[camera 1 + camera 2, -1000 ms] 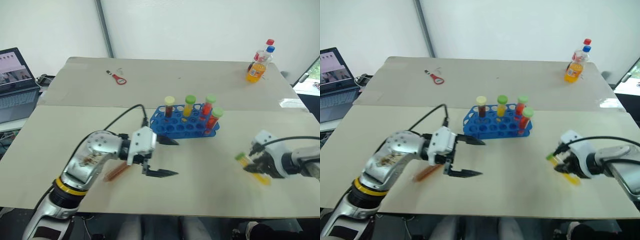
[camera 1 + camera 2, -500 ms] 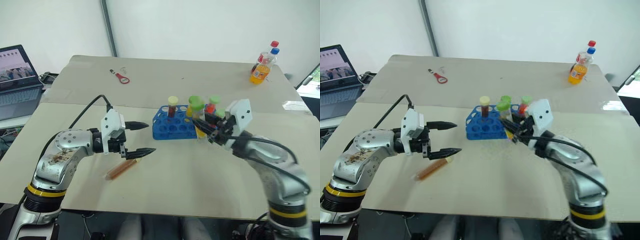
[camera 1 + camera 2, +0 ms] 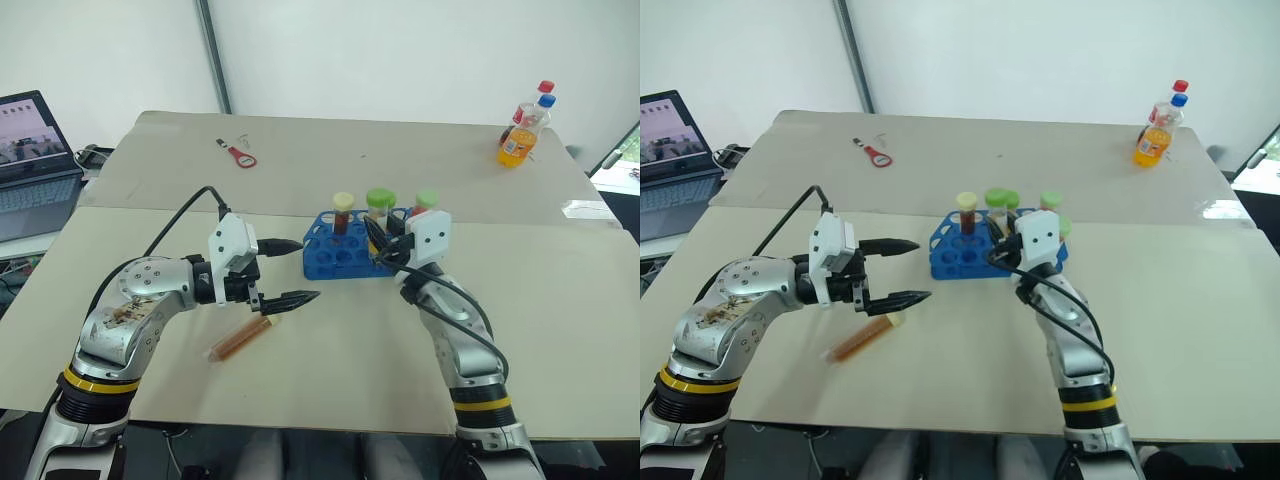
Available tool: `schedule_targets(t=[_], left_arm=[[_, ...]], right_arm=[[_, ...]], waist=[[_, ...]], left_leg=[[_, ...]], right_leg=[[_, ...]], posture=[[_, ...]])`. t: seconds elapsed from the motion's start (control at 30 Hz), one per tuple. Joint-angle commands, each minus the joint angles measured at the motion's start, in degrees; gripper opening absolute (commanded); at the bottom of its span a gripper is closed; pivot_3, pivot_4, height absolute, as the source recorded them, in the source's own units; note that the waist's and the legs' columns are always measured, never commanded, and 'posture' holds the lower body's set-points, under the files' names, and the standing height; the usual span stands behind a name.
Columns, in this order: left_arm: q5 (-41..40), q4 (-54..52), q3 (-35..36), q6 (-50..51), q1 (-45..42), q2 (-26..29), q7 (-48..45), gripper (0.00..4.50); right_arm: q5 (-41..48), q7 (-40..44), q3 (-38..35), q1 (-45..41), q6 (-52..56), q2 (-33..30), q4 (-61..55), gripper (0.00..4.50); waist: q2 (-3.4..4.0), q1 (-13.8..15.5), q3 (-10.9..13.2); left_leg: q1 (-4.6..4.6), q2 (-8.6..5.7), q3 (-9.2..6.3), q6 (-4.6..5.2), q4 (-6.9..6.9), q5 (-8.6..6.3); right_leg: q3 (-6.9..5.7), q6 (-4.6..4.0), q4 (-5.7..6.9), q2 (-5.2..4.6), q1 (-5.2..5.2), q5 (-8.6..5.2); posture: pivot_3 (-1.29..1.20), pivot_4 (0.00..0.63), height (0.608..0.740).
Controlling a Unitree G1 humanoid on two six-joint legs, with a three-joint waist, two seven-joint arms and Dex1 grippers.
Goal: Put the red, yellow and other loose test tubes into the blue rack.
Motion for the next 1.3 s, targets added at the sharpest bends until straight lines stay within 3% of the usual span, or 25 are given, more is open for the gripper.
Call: schedule_targets(t=[0.03, 0.3, 0.67, 1.1, 1.17, 1.3], left_arm=[[-0.79, -2.30, 0.11, 0.06, -1.31, 0.45, -0.20, 4.50], [-1.29, -3.00, 0.01, 0.71, -0.99, 0.81, -0.81, 4.50], [-0.98, -2.78, -0.38, 0.55, -1.25, 0.51, -0.73, 4.50], [-4.20, -5.83, 1.42, 7.07, -2.15, -0.87, 5.52, 4.50], [-4.22, -6.14, 1.43, 7.54, -2.14, -0.90, 6.18, 4.50], [-4.14, -6.79, 1.17, 9.37, -2.22, 0.56, 6.81, 4.50]], right_arm=[[-1.83, -1.14, 0.19, -0.86, -4.72, 0.19, 0.80, 0.93], [-1.19, -1.04, -1.10, 1.89, -4.68, -0.18, -2.03, 0.93], [-3.29, -4.93, -1.15, 1.13, -8.03, 2.26, 2.82, 0.92], [-1.65, -7.26, -2.00, 4.54, -11.05, 5.10, 4.65, 0.92], [-1.09, -7.31, -2.30, 5.26, -10.88, 5.12, 3.93, 1.99], [-1.65, -6.77, -1.61, 6.36, -8.87, 4.07, 2.39, 3.38]], waist=[[0.00, 0.04, 0.00], [0.01, -0.07, 0.00], [0.01, -0.34, 0.00], [0.01, -0.53, 0.00], [0.01, -0.57, 0.00], [0.01, -0.95, 0.00]], left_leg=[[0.00, 0.00, 0.00, 0.00, -0.01, 0.00], [0.04, 0.00, 0.00, 0.00, -0.09, 0.00], [0.06, 0.00, 0.01, 0.00, -0.10, 0.00], [0.07, -0.02, -0.01, -0.02, -0.15, 0.01], [0.07, -0.01, -0.01, -0.02, -0.15, 0.01], [0.08, -0.01, -0.01, -0.02, -0.16, 0.01]], right_leg=[[0.00, 0.00, 0.00, 0.00, 0.00, 0.00], [0.00, 0.00, 0.00, 0.00, 0.00, 0.00], [0.02, -0.01, -0.01, 0.00, 0.01, 0.00], [0.02, -0.01, -0.01, -0.02, 0.02, 0.00], [0.03, -0.01, -0.01, -0.02, 0.02, 0.00], [0.03, -0.01, -0.01, -0.02, 0.02, 0.00]], posture=[[0.00, 0.150, 0.728], [0.00, 0.150, 0.728], [0.00, 0.150, 0.728], [0.00, 0.150, 0.728], [0.00, 0.150, 0.728], [0.00, 0.150, 0.728]])
